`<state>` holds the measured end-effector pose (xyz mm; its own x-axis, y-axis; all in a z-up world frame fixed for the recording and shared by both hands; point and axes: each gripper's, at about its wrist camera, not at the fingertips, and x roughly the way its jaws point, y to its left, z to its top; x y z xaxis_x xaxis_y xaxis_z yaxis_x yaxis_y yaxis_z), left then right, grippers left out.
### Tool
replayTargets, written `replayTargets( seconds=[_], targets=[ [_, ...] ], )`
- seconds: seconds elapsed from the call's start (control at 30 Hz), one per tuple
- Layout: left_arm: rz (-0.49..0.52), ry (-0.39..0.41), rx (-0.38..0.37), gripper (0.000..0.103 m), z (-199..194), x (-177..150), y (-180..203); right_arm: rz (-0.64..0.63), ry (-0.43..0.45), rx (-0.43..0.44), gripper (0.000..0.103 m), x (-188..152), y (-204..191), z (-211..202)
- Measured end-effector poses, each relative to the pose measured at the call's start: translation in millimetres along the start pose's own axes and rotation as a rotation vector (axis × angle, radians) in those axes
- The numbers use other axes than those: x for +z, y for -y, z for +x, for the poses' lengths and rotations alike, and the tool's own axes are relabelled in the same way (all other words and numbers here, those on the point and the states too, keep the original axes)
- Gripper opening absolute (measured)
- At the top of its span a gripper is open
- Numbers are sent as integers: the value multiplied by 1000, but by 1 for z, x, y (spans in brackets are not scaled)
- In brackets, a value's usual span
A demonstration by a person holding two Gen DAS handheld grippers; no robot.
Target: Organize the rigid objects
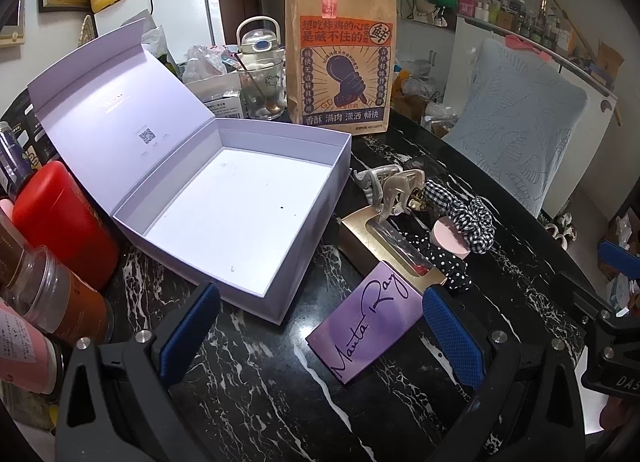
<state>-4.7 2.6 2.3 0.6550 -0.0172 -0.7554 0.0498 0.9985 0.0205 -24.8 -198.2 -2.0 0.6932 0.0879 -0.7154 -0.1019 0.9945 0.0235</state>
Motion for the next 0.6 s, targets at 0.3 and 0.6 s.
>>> replayTargets(
  seconds=[0.3, 0.6],
  targets=[
    [2, -4, -5, 103, 0, 0, 0, -17, 8, 1, 103, 1, -3, -2],
    [5, -6, -13, 103, -1, -1, 1, -16, 6, 1, 103, 0, -3, -2]
  ],
)
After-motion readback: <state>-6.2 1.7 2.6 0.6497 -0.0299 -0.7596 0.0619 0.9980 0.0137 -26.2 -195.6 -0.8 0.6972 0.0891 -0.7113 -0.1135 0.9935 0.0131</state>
